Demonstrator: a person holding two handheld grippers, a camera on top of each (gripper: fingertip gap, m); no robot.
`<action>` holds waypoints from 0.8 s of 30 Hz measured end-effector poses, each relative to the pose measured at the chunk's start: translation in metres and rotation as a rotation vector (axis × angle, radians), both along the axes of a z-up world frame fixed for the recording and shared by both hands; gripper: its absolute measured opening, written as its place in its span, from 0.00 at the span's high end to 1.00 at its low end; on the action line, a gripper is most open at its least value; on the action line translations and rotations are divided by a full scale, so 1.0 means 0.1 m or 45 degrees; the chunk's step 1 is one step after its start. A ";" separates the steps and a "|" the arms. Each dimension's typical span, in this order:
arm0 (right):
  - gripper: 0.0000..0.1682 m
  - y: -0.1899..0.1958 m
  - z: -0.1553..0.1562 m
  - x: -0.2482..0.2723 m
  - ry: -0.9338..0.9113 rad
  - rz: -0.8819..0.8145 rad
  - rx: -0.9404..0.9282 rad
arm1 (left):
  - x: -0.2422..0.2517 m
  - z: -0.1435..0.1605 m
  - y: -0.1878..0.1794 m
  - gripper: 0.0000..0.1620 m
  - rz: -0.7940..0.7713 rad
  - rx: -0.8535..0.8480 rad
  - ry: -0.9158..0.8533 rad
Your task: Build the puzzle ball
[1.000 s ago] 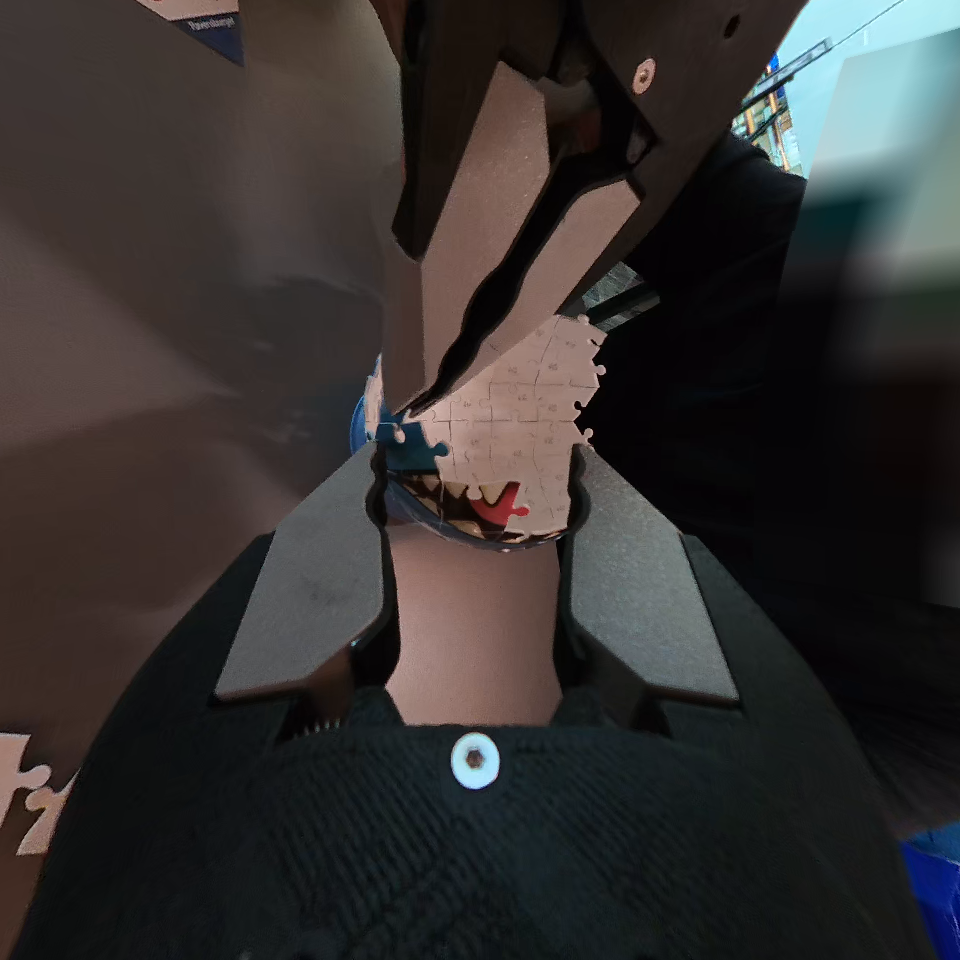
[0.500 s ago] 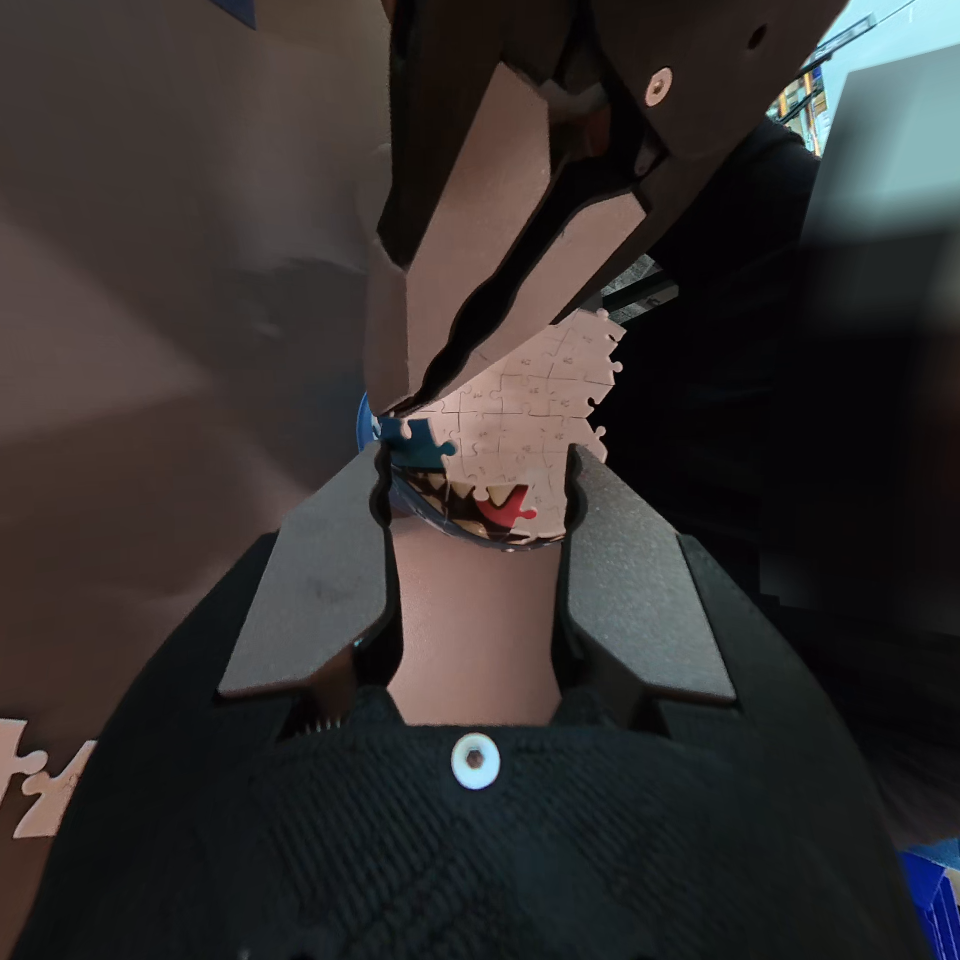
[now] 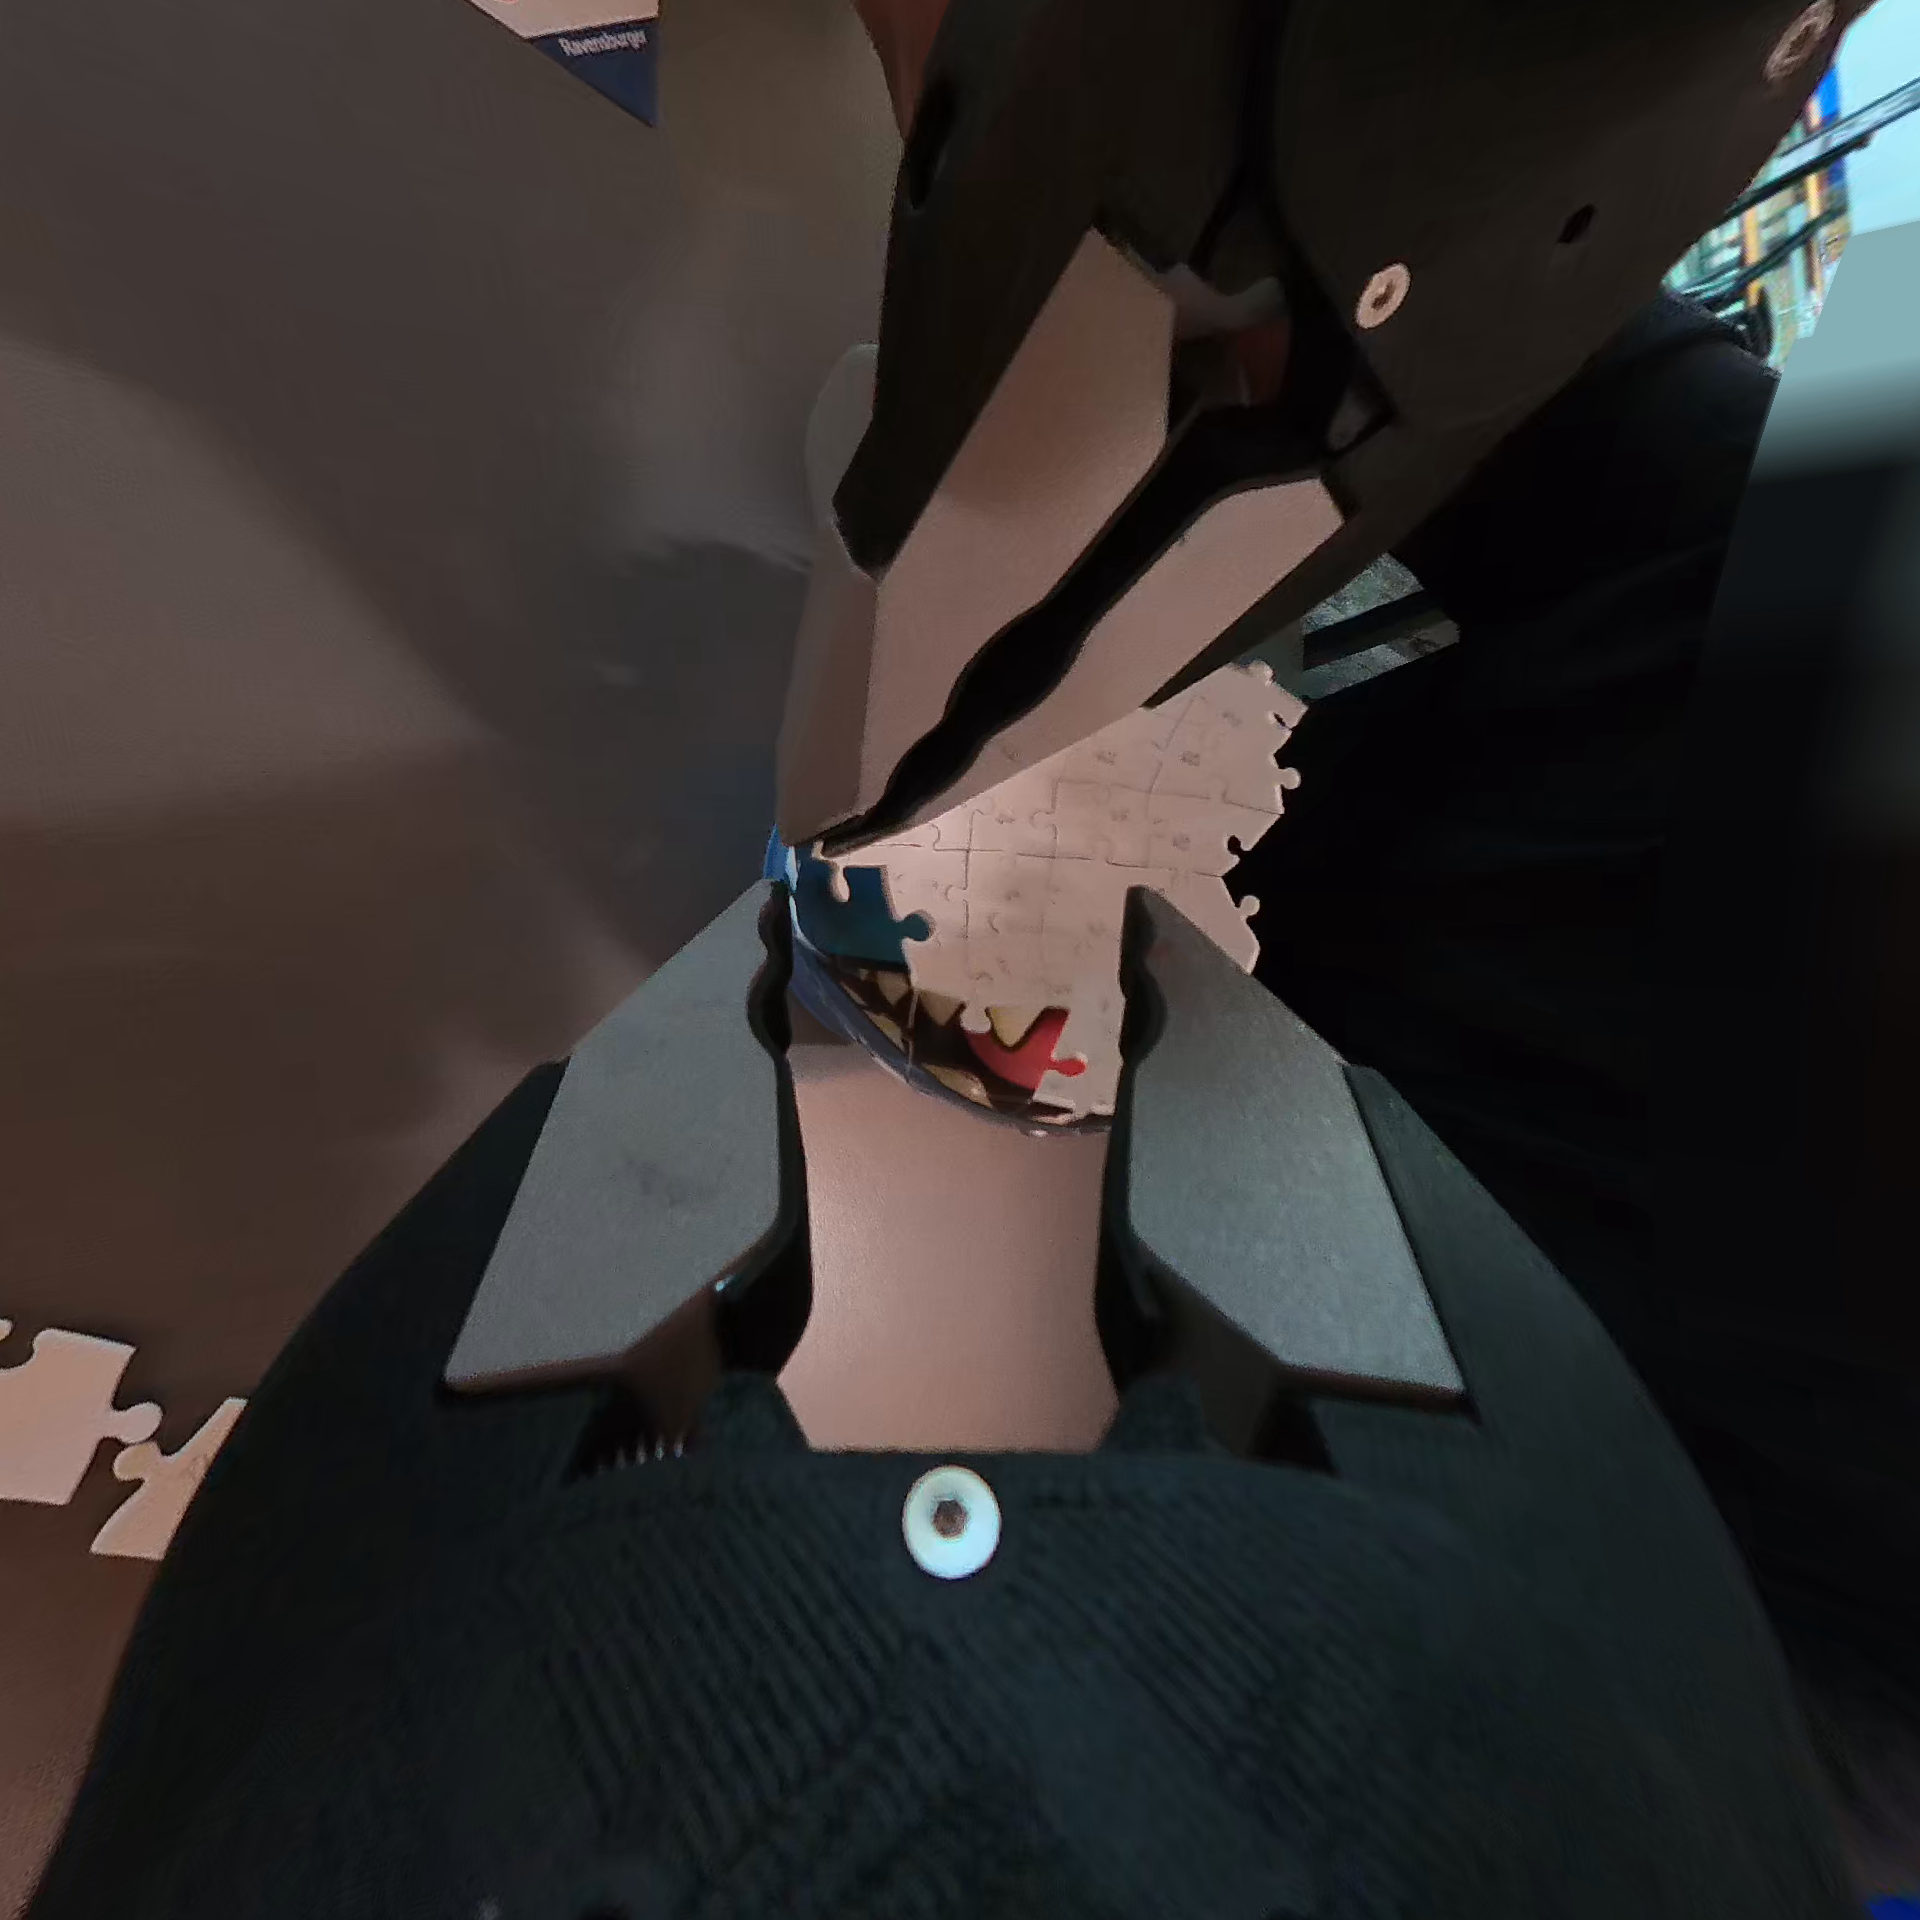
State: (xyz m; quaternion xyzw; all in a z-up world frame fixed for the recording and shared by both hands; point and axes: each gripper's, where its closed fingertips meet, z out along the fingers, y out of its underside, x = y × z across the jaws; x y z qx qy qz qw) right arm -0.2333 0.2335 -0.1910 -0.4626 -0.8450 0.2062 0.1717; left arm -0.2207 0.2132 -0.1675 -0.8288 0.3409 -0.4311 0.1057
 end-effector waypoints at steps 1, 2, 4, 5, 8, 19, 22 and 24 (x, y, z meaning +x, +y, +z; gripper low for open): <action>1.00 0.00 0.00 0.00 0.002 0.002 0.000 | 0.00 0.00 0.00 0.62 0.005 0.006 0.007; 1.00 -0.01 0.00 0.00 0.003 0.003 -0.001 | 0.01 0.00 0.00 0.62 0.007 0.010 0.019; 1.00 -0.01 0.00 -0.01 0.004 0.005 -0.001 | 0.00 -0.04 0.00 0.62 0.016 0.021 0.061; 1.00 -0.01 0.00 -0.01 0.003 0.006 0.000 | -0.01 -0.06 0.01 0.62 0.027 0.029 0.085; 1.00 -0.01 0.00 0.00 0.002 0.008 -0.002 | -0.02 -0.07 0.08 0.67 0.087 0.077 0.147; 1.00 -0.01 0.00 0.00 -0.003 0.001 -0.018 | -0.01 -0.17 0.11 0.74 0.118 0.164 0.331; 1.00 -0.01 0.00 0.00 0.001 -0.004 -0.015 | -0.02 -0.20 0.12 0.75 0.123 0.180 0.376; 1.00 0.00 0.00 0.00 0.004 -0.008 -0.020 | 0.00 -0.22 0.11 0.75 0.115 0.180 0.385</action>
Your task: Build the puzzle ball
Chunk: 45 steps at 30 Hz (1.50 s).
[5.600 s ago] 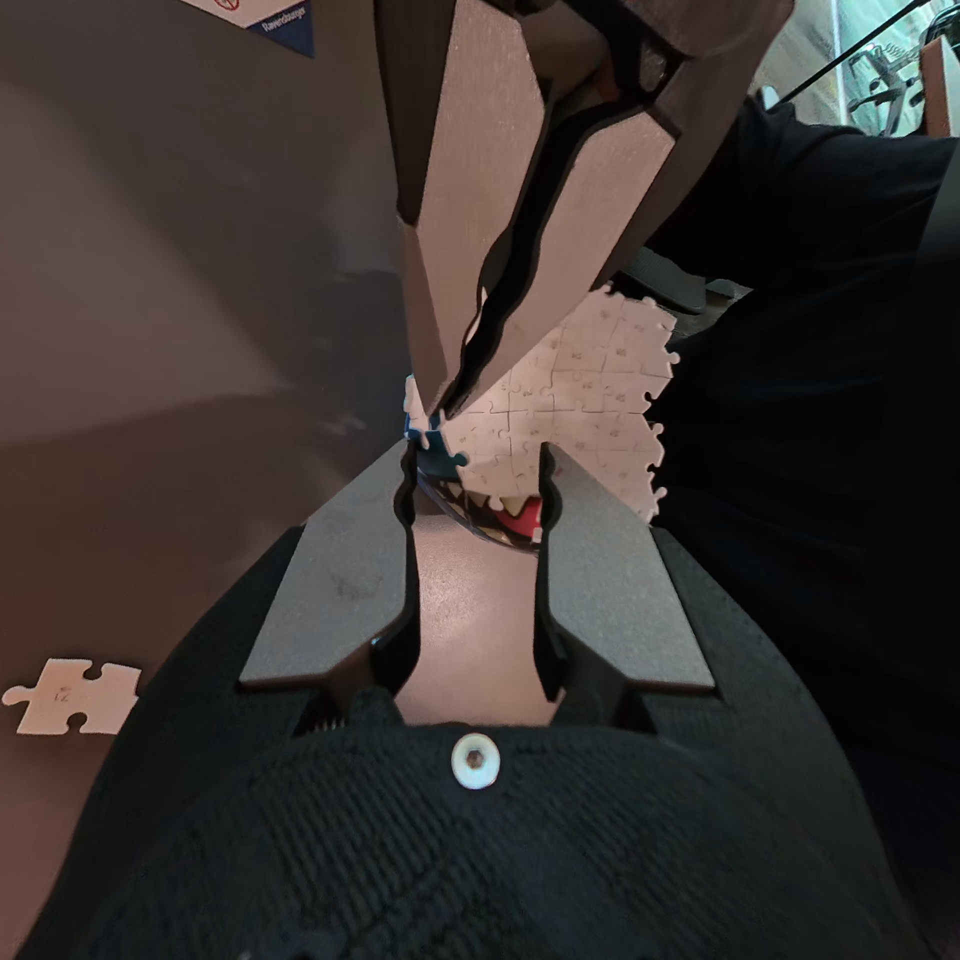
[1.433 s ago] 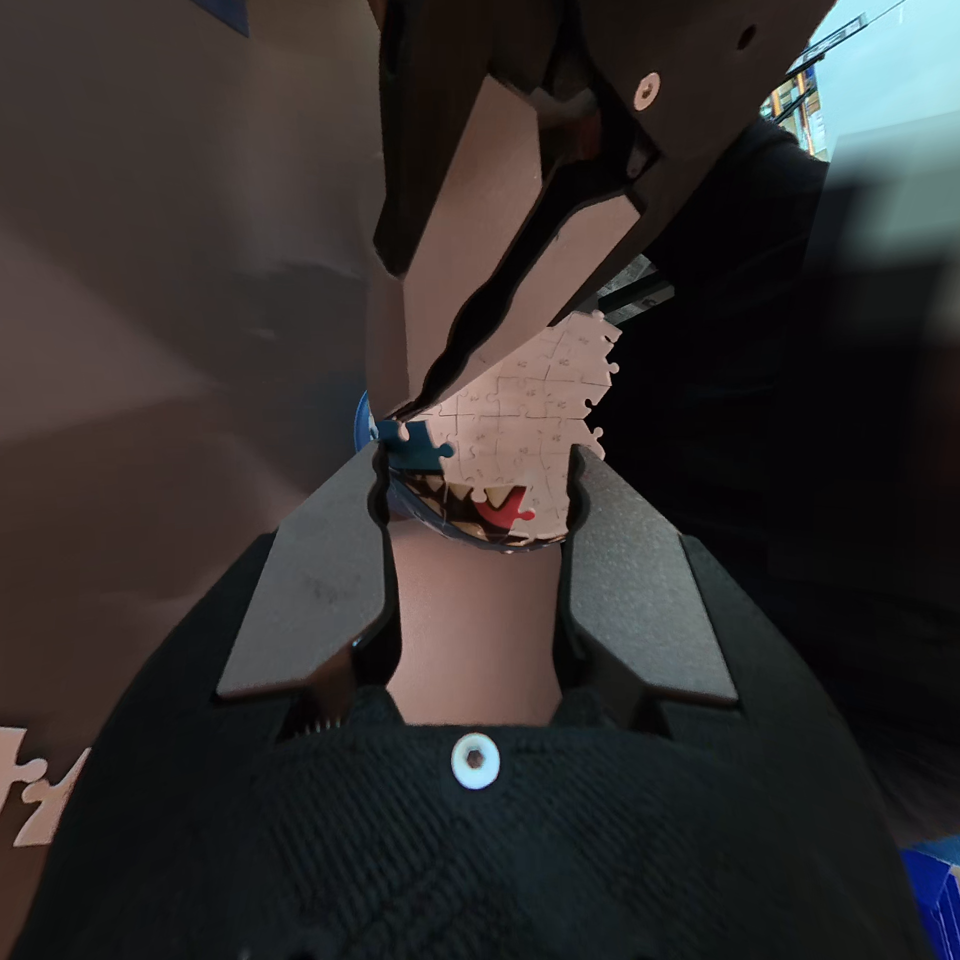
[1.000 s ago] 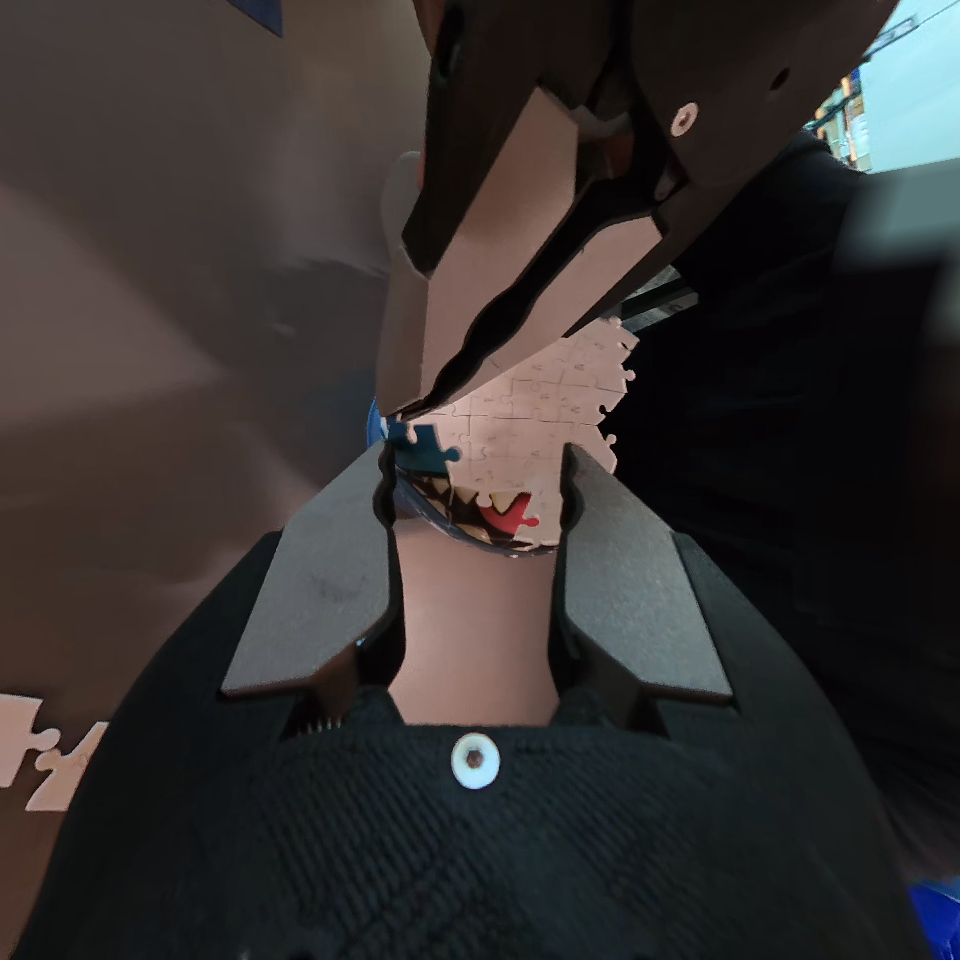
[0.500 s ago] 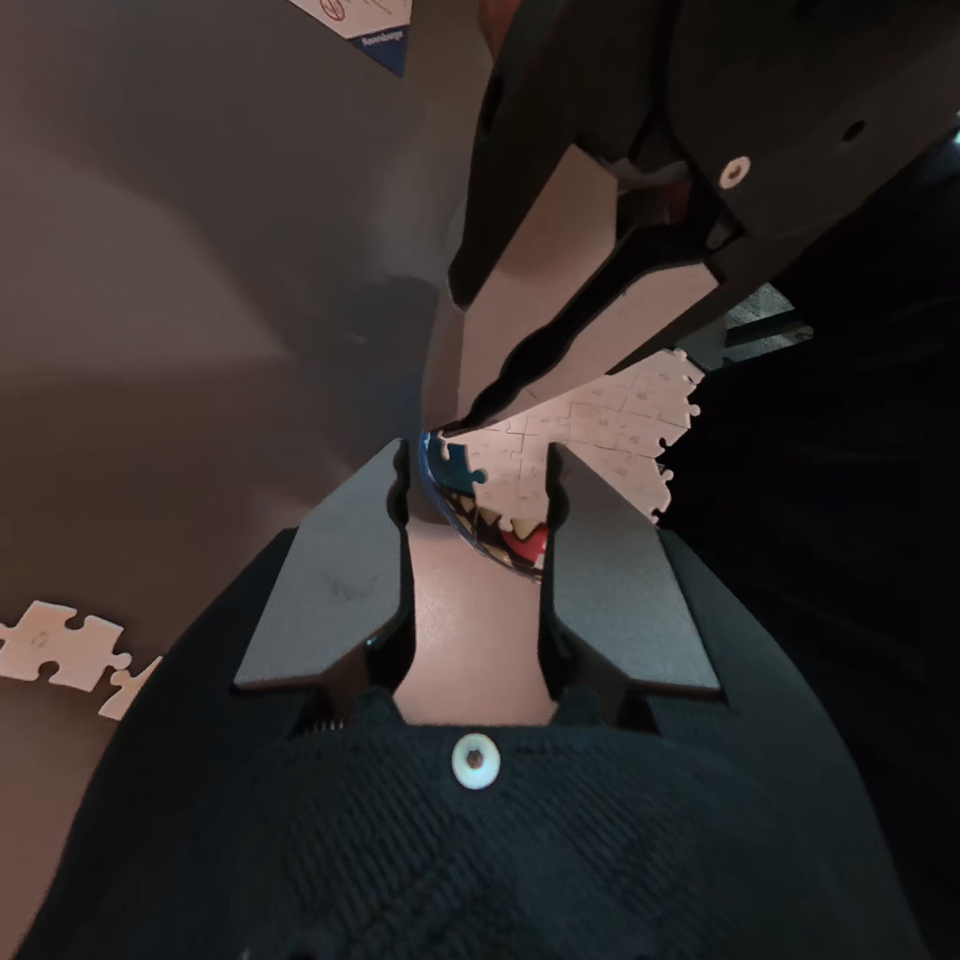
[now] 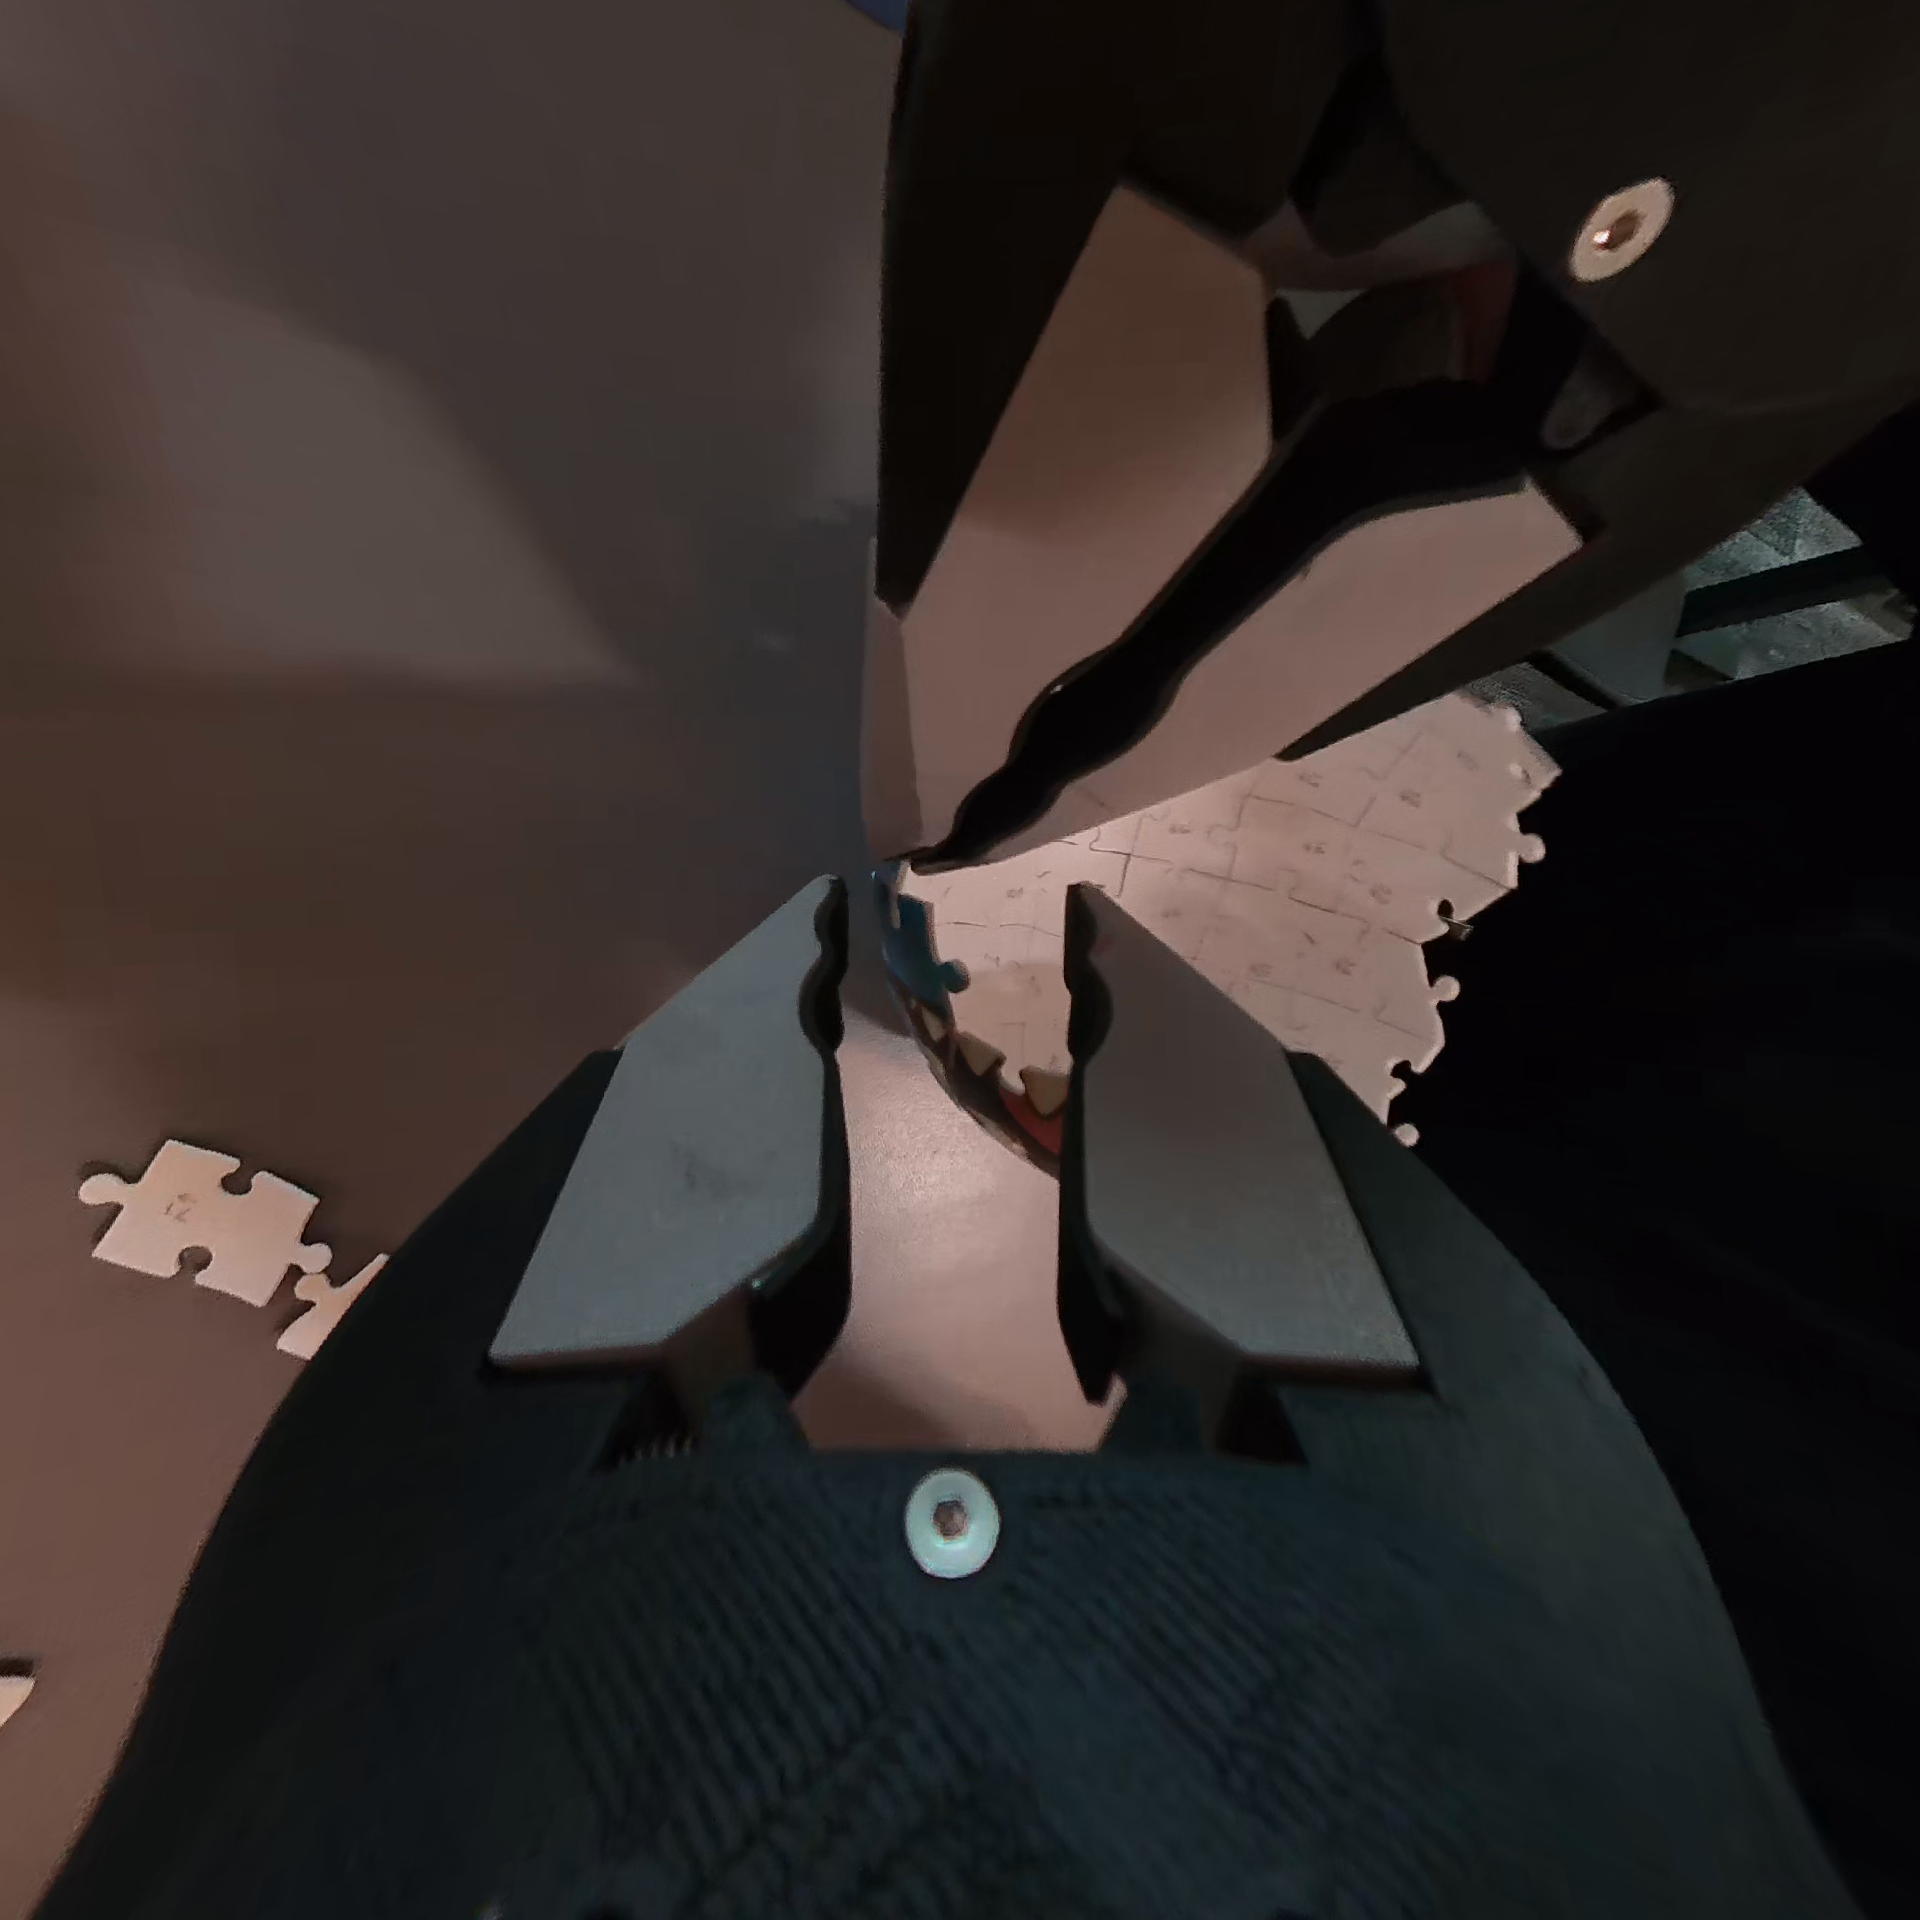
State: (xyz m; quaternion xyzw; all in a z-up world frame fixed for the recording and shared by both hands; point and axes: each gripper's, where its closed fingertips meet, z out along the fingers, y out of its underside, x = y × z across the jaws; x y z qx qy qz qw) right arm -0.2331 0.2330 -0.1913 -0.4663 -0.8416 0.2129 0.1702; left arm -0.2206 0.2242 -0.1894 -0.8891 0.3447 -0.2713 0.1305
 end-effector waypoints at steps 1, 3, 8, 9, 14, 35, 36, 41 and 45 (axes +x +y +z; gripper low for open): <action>1.00 0.00 0.00 0.00 0.002 -0.003 -0.006 | 0.00 0.00 0.00 0.75 -0.001 0.002 0.001; 1.00 0.00 0.00 0.00 0.004 -0.008 -0.018 | -0.01 0.00 0.01 0.75 0.005 0.009 0.006; 1.00 0.00 0.00 0.00 0.009 -0.010 -0.010 | 0.00 0.01 -0.01 0.75 -0.006 0.010 0.009; 1.00 0.01 0.01 0.01 0.010 -0.009 -0.008 | 0.01 0.02 -0.02 0.74 -0.012 0.009 0.001; 1.00 0.00 0.04 0.02 0.027 -0.012 -0.015 | 0.04 0.12 -0.05 0.71 -0.029 0.019 -0.056; 1.00 0.36 0.28 0.96 0.184 -0.431 -0.342 | -0.84 0.45 -0.35 0.61 0.315 0.139 -0.189; 1.00 0.38 0.18 1.03 0.165 -0.463 -0.373 | -0.87 0.32 -0.39 0.61 0.336 0.105 -0.184; 1.00 0.41 -0.19 1.22 0.089 -0.577 -0.548 | -0.99 -0.32 -0.61 0.62 0.423 -0.068 -0.122; 1.00 0.44 -0.37 1.24 0.067 -0.619 -0.563 | -0.94 -0.46 -0.64 0.70 0.462 -0.100 -0.202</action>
